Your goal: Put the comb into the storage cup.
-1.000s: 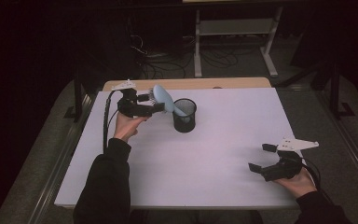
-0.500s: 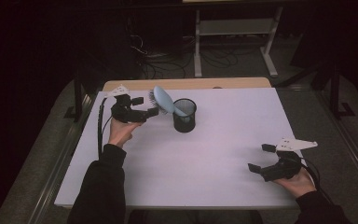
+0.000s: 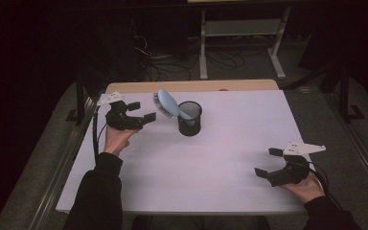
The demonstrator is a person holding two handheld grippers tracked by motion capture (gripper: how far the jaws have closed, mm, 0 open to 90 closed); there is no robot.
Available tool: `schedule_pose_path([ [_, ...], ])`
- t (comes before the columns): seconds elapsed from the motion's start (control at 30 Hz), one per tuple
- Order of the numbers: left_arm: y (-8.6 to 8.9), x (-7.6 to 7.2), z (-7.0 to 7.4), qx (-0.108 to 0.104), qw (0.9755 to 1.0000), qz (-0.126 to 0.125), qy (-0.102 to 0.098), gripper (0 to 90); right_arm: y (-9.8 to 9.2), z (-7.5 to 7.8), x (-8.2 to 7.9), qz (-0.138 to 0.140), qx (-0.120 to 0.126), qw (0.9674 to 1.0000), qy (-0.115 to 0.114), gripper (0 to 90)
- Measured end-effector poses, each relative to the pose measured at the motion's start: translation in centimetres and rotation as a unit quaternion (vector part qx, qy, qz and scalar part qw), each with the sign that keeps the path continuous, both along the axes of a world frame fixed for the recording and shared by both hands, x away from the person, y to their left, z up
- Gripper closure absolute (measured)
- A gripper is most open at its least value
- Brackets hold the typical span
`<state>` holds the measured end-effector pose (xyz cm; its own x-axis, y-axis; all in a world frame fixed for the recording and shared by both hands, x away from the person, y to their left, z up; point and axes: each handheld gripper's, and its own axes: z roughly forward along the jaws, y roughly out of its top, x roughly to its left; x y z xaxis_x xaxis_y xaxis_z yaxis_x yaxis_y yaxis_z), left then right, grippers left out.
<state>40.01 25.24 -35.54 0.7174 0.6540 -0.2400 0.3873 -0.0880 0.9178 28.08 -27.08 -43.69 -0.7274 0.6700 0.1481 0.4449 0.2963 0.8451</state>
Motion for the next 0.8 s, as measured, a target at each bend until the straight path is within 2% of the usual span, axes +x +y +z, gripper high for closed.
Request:
schedule_pose_path([
  [0.2,0.7,-0.7,0.0,0.0,0.9999,0.006,-0.011,0.0,0.0,0.0,0.0,0.0,-0.001,1.0,0.0,0.0],
  [0.37,1.1,-1.3,-0.1,0.004,0.9999,0.007,-0.01,0.0,0.0,0.0,0.0,0.0,0.0,1.0,0.0,0.0],
  [0.47,1.5,-1.6,-0.2,-0.003,0.9999,0.008,-0.01,0.0,0.0,0.0,0.0,0.0,0.0,1.0,0.0,0.0],
  [0.57,1.7,-1.9,-0.4,0.003,0.9999,0.01,-0.01,0.0,0.0,0.0,0.0,0.001,-0.001,1.0,-0.001,0.0],
  [0.8,2.6,-3.0,-0.6,-0.004,0.9998,0.016,-0.013,0.0,0.0,0.0,0.0,-0.001,-0.001,1.0,-0.001,0.0],
])
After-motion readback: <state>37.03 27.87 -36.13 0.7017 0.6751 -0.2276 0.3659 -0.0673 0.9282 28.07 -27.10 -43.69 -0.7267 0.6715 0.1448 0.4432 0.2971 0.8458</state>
